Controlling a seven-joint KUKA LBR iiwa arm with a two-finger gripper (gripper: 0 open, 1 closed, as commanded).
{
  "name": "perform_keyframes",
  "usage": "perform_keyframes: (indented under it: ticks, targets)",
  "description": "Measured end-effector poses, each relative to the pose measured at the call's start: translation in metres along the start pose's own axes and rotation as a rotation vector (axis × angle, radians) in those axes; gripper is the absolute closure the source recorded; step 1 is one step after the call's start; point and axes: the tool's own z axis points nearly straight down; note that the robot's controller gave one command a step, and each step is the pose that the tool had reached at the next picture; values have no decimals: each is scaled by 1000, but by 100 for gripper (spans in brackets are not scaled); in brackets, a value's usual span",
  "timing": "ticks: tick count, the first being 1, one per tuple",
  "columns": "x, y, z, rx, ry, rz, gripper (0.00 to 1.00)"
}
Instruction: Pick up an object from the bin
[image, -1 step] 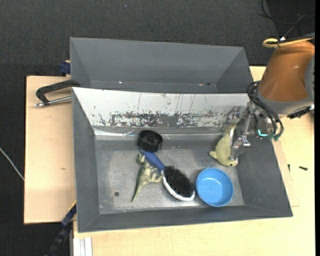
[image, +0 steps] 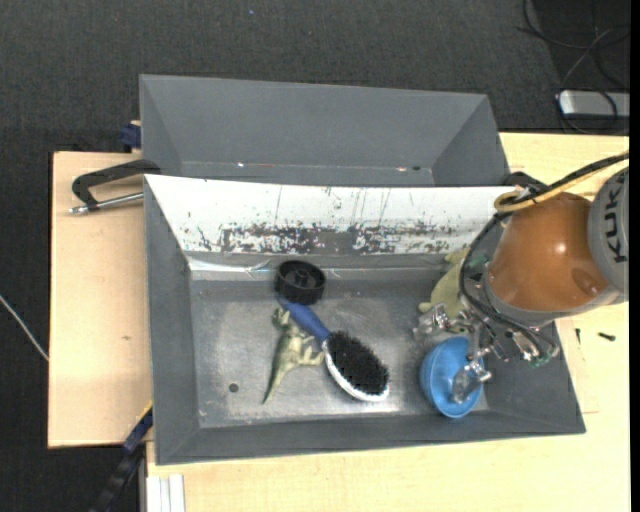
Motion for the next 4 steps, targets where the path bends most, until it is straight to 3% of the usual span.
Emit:
perform_keyframes:
  ticks: [1, 2, 3, 4]
  targets:
    - [-5, 36, -29, 0, -2, -376, 0]
    - [-3, 39, -37, 1, -2, -816, 0]
    - [-8, 46, 1, -4, 0, -1403, 0]
    - [-9, 47, 0, -3, 0, -1400, 0]
